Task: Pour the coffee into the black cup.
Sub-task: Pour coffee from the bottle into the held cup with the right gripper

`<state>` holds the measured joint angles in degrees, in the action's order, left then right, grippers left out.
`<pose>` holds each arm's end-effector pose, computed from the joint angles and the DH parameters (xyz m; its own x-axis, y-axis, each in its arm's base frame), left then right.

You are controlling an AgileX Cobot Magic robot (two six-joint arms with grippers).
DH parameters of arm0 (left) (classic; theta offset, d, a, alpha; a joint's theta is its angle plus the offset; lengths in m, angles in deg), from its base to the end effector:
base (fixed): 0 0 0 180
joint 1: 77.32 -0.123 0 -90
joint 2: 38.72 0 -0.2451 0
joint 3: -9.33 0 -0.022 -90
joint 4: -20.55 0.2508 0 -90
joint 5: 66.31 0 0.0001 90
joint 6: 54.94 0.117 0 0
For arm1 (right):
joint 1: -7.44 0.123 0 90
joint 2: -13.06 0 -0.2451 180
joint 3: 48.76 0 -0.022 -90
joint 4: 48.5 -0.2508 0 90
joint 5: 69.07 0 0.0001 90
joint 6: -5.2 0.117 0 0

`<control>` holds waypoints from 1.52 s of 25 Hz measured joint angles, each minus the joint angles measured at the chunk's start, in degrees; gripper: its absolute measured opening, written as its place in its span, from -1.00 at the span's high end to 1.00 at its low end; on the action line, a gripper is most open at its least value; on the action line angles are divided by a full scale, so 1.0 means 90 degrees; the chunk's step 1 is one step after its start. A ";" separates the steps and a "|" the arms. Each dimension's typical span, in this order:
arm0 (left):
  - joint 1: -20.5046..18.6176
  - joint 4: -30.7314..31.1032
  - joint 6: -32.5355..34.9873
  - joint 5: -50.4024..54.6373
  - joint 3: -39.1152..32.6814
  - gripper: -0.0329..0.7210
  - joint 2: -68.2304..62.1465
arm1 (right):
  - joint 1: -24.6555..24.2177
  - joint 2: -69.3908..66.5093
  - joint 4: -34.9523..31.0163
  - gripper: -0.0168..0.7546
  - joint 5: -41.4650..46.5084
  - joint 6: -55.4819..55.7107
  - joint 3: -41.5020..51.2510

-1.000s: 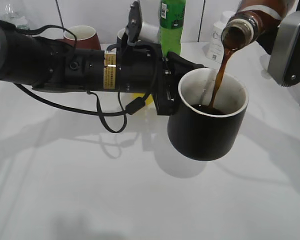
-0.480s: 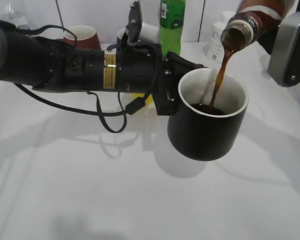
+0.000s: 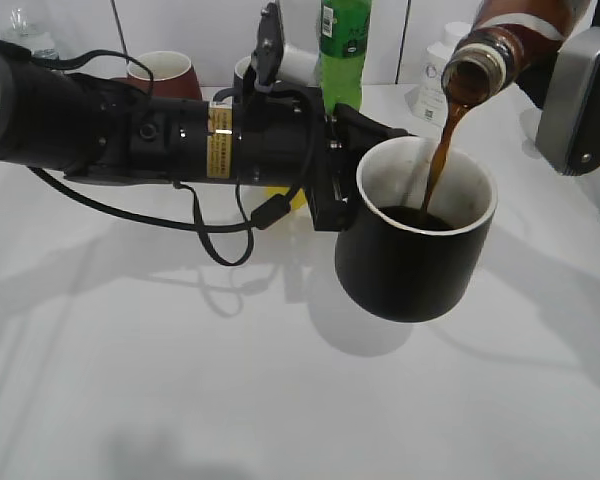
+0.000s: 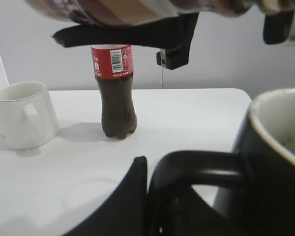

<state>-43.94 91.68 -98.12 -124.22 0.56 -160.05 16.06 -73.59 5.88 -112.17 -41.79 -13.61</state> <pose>0.2839 -0.2993 0.1721 0.0589 0.1352 -0.9891 0.9972 0.0373 0.0644 0.2944 0.1103 0.2487 0.6747 -0.7380 0.0131 -0.0256 -0.0410 -0.9988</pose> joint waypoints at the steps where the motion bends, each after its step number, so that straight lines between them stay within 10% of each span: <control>1: 0.0000 0.0000 0.0000 0.0000 0.0000 0.81 0.0000 | 0.0000 0.0000 0.0000 -0.42 0.0000 0.0000 0.0000; 38: 0.0000 0.0040 -0.0177 0.0000 0.0000 0.81 0.0000 | 0.0000 0.0000 -0.0100 -0.42 -0.0001 -0.0592 0.0000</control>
<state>-43.94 92.04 -99.71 -124.22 0.56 -160.05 16.06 -73.59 4.98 -112.17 -47.11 -13.61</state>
